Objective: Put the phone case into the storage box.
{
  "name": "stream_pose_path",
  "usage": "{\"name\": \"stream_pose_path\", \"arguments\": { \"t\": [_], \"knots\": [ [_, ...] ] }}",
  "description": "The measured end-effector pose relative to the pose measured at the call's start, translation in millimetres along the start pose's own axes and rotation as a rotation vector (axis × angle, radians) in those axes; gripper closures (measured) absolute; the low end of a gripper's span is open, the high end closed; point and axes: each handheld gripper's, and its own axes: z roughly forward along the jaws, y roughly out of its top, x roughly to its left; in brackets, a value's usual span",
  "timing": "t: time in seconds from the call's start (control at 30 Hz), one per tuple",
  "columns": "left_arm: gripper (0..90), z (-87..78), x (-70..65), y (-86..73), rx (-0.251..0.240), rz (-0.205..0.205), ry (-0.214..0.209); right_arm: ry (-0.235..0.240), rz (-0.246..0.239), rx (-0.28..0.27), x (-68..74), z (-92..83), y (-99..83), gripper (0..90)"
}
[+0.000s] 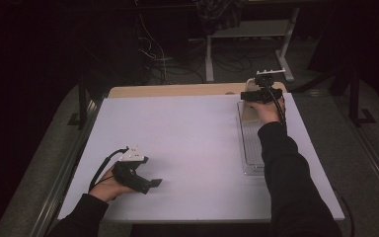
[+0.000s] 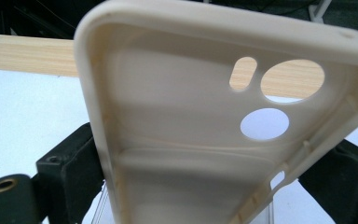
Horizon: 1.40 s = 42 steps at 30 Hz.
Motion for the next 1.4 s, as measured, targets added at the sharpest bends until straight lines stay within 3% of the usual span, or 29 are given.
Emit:
{"name": "stream_pose_path", "arguments": {
  "t": [0.23,0.53,0.7,1.0,1.4],
  "knots": [
    [1.9,0.1,0.4,0.3,-0.002,0.001,-0.003,-0.022,-0.018,0.000,4.6,6.4,1.7,6.5],
    [2.0,-0.9,1.4,0.6,0.007,0.011,-0.005,-0.063,0.002,0.012,7.3,16.1,6.6,6.0],
    [1.9,-1.1,1.5,0.6,0.005,0.012,-0.005,-0.082,-0.026,0.027,8.2,20.6,6.1,5.8],
    [2.0,0.2,-0.2,0.5,-0.003,-0.004,-0.007,-0.079,-0.056,0.036,10.3,25.1,5.1,5.6],
    [1.9,0.2,0.0,0.4,-0.001,-0.004,-0.010,-0.078,-0.050,0.055,9.7,31.0,3.2,5.4]
  ]
}}
